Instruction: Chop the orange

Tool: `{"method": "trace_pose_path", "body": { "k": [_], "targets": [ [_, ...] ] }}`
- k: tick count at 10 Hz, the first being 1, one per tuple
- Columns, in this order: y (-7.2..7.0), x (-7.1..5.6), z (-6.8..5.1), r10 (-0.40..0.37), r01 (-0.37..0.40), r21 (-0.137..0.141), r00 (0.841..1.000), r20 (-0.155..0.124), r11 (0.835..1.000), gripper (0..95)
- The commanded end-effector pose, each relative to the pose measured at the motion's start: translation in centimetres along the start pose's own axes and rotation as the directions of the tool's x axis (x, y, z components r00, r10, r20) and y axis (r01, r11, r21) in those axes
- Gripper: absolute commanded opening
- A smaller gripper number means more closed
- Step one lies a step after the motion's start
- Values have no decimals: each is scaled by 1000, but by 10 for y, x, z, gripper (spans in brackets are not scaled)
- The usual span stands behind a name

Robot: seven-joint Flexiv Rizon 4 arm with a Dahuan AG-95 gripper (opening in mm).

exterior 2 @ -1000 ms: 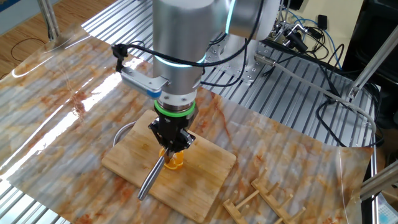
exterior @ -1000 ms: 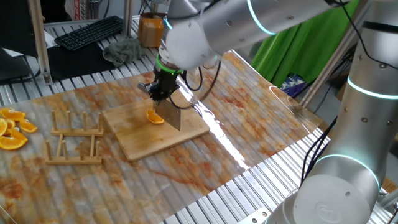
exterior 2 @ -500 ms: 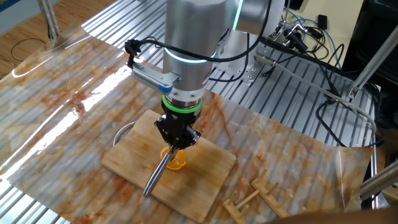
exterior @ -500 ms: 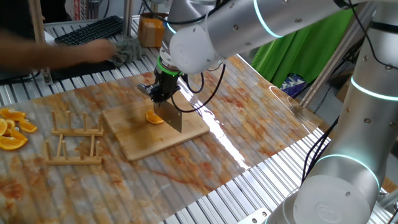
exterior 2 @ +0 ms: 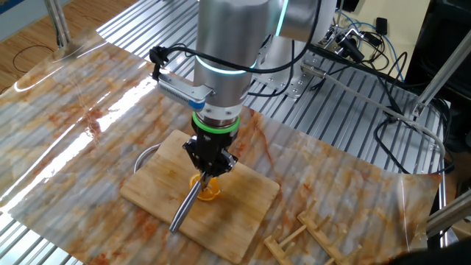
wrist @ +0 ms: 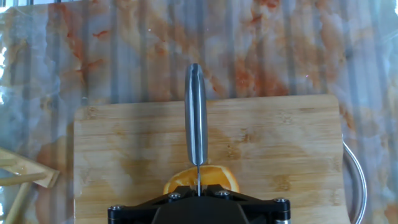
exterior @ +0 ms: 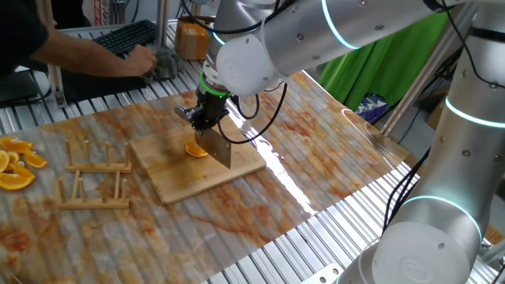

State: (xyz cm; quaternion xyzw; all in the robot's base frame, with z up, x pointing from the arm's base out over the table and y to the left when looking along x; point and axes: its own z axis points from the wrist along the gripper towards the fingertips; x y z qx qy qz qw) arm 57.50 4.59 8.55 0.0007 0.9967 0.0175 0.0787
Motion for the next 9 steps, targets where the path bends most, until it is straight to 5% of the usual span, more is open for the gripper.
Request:
{"method": "trace_pose_path", "body": {
  "k": [1,3,5,9],
  "targets": [
    [0,0,0,3,-3,3,1000,23,1000,0],
    [4,10,23,15,-15,-3,997,75,1000,0],
    [4,9,20,19,-19,-4,999,51,1000,0],
    [5,9,18,32,-32,-3,998,52,999,0]
  ]
}}
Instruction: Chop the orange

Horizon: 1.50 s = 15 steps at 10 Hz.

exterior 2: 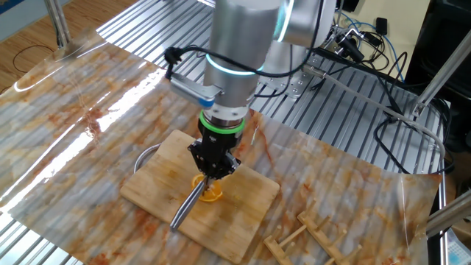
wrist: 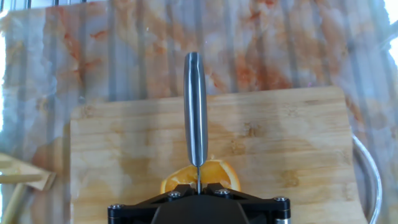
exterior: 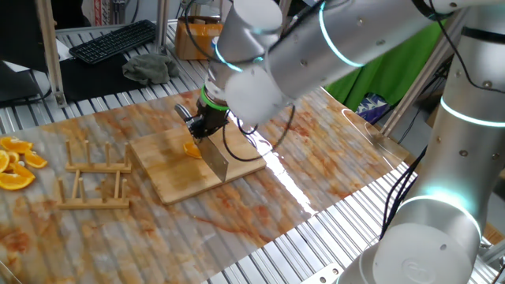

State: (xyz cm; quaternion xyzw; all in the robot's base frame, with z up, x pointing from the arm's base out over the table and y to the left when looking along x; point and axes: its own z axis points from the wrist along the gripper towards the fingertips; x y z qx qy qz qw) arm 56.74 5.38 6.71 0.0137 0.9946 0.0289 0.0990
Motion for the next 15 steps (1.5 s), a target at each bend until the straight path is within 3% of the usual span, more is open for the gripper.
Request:
{"method": "trace_pose_path", "body": {
  "k": [1,2,3,5,6,8,9,10,11,15],
  "targets": [
    [-2,-1,1,9,-9,12,1000,7,1000,0],
    [-2,-1,0,9,-9,11,1000,7,1000,0],
    [-1,-2,-9,10,-10,8,1000,-21,1000,0],
    [0,-3,-13,10,-10,16,1000,-25,1000,0],
    [1,-2,-10,14,-13,13,1000,-17,1000,0],
    [3,8,22,14,-14,10,999,47,1000,0],
    [3,8,20,11,-12,17,999,36,1000,0],
    [4,5,8,20,-20,16,1000,13,1000,0],
    [4,5,4,18,-18,29,1000,13,999,0],
    [4,5,8,22,-22,18,1000,4,1000,0]
  ]
}}
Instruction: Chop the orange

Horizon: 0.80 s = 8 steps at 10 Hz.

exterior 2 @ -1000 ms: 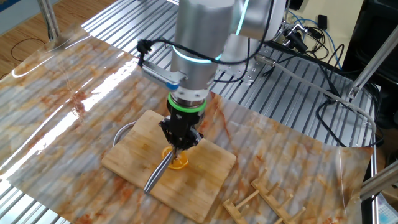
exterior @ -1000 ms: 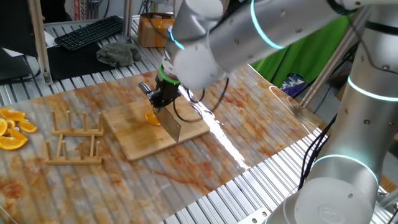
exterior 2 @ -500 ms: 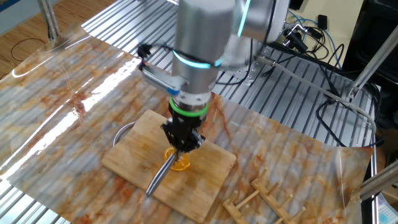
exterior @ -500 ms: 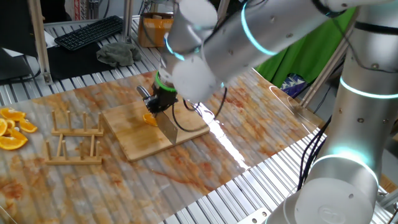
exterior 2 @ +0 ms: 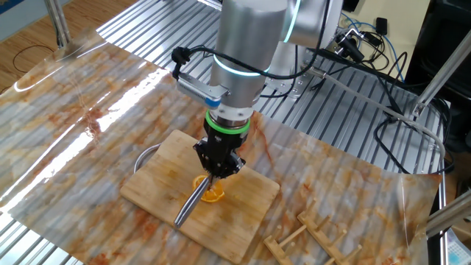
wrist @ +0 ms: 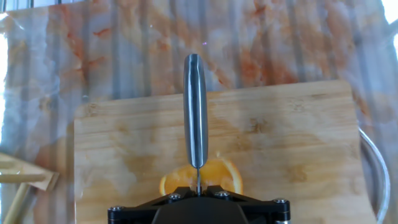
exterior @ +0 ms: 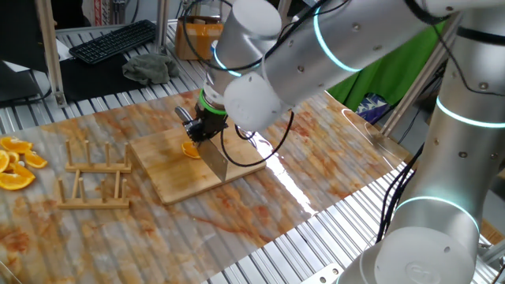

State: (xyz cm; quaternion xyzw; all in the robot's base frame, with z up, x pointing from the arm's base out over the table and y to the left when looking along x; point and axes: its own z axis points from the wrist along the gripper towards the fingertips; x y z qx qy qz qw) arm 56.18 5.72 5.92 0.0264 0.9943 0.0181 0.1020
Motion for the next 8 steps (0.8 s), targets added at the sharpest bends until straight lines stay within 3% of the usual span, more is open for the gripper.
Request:
{"method": "trace_pose_path", "body": {
  "k": [1,5,8],
  "targets": [
    [2,-2,-1,-1,1,-5,1000,-9,1000,0],
    [5,-6,-17,3,-4,-4,999,-41,1000,0],
    [6,-17,-20,-12,11,-3,999,-34,1000,0]
  ]
}}
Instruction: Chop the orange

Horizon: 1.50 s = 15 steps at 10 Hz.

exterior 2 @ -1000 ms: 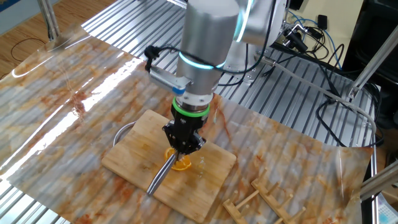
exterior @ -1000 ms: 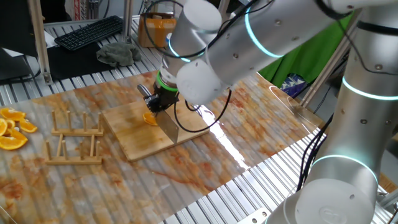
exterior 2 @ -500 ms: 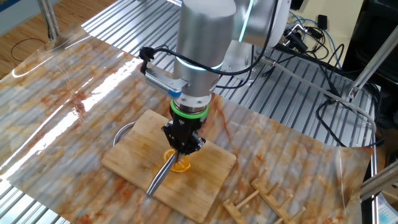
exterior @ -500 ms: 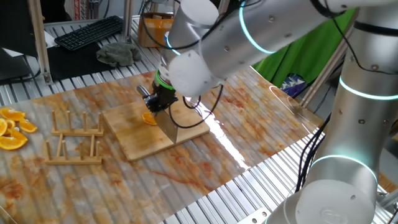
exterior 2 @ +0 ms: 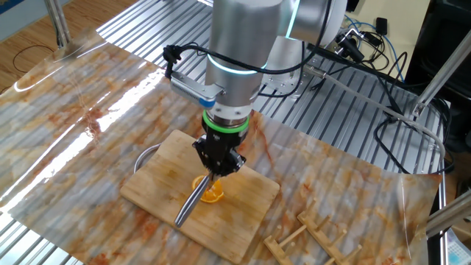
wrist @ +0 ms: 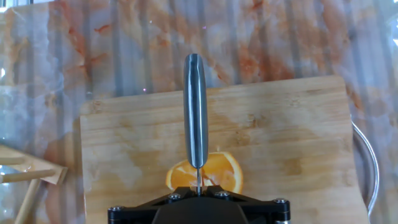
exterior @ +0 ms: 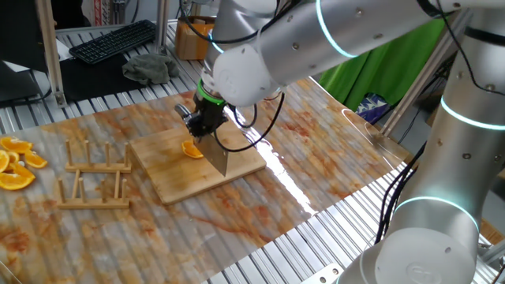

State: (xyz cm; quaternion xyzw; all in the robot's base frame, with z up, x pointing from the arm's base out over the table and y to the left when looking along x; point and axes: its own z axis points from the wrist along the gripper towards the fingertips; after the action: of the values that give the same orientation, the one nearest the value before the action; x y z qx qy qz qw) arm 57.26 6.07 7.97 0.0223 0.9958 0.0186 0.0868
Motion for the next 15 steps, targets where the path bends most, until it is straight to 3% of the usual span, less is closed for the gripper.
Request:
{"method": "trace_pose_path", "body": {
  "k": [1,4,7,15],
  "targets": [
    [0,-8,-3,-14,14,0,1000,-3,1000,0],
    [0,-17,-5,-19,19,-1,1000,-1,1000,0],
    [1,-17,4,-27,27,-1,1000,3,1000,0],
    [-1,-16,7,-55,55,1,998,-1,998,0]
  ]
}}
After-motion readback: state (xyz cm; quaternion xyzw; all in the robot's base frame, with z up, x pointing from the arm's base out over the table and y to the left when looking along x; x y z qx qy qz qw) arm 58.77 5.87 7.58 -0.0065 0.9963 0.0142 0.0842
